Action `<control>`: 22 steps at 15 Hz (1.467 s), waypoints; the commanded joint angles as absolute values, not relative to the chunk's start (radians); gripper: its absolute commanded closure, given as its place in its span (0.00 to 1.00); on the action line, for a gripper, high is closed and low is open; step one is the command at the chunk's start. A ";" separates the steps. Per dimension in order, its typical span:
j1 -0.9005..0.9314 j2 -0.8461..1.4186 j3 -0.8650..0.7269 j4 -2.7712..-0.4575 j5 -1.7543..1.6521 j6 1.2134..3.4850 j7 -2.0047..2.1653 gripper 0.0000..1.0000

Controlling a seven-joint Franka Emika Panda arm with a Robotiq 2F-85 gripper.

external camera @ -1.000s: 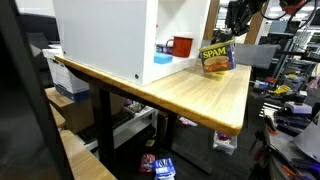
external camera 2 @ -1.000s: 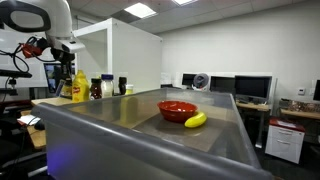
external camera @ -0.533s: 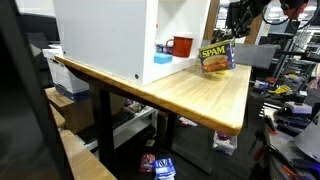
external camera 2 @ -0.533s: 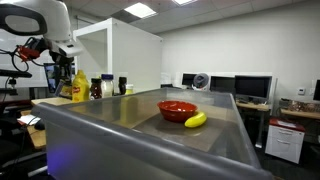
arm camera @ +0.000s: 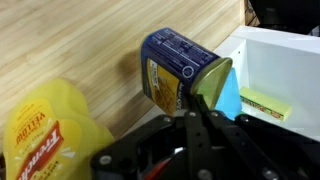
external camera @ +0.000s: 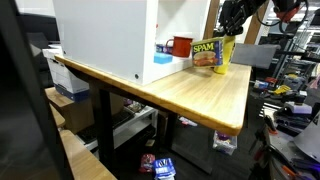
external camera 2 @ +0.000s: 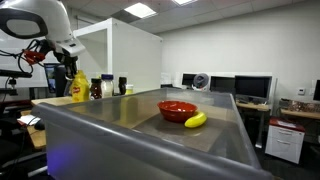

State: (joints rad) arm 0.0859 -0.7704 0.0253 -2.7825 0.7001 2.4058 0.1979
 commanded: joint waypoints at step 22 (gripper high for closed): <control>0.128 -0.692 0.026 -2.783 0.726 2.476 0.144 0.99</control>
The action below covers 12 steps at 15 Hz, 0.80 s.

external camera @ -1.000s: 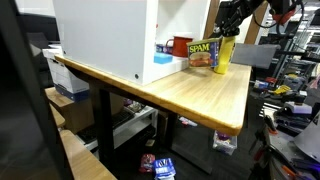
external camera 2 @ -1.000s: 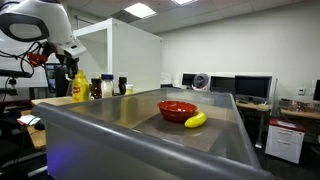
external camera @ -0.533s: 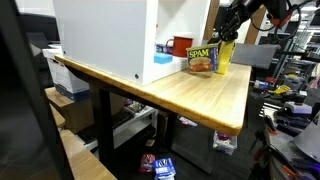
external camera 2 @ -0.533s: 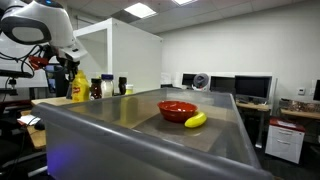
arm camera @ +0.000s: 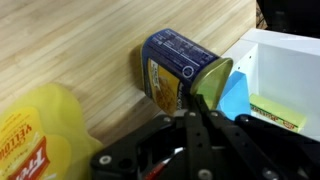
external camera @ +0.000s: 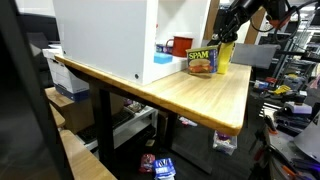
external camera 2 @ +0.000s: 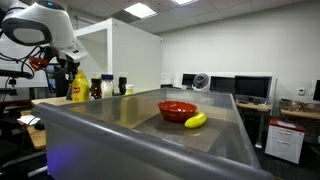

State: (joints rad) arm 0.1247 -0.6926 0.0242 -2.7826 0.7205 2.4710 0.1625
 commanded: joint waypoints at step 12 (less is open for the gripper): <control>0.125 -0.733 0.123 -2.771 0.596 2.465 0.187 0.23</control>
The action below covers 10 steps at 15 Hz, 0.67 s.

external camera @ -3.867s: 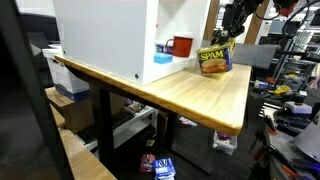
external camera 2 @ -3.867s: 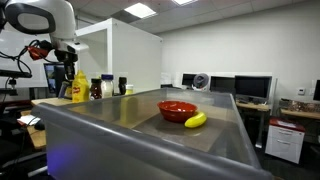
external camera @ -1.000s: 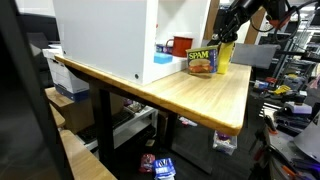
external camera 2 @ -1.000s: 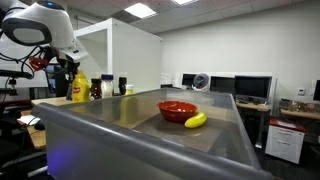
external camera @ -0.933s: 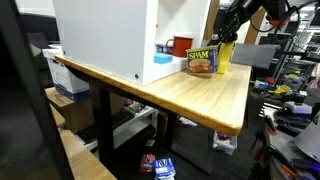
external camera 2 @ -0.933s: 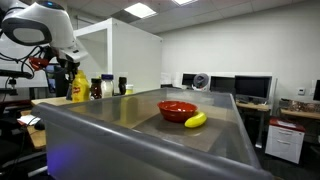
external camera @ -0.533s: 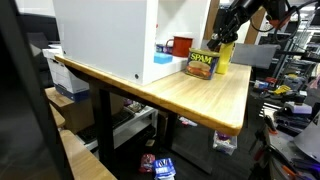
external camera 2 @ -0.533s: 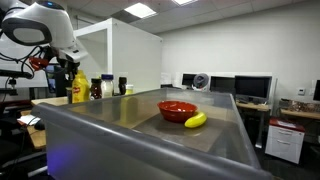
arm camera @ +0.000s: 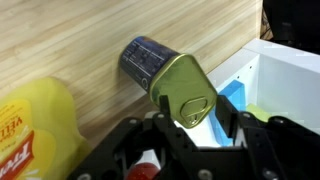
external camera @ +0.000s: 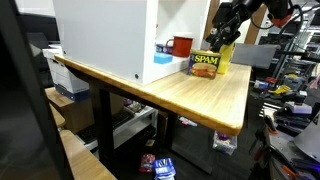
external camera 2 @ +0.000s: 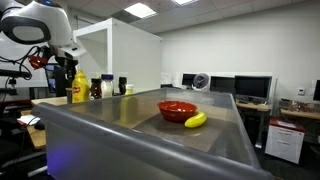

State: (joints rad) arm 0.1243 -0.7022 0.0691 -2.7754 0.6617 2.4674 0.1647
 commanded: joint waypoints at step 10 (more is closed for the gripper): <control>0.229 -0.653 0.183 -2.673 0.403 2.559 0.121 0.29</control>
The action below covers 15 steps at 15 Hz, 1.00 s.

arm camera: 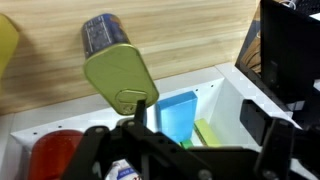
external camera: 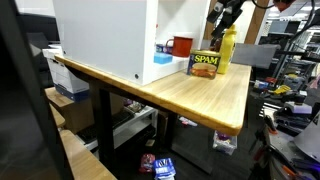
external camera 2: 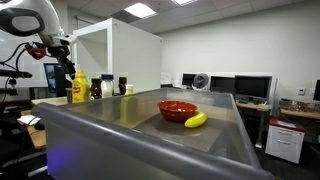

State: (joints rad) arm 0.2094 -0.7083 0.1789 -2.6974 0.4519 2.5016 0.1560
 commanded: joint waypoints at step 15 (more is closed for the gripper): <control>0.348 -0.423 0.021 -2.603 0.475 2.711 -0.047 0.99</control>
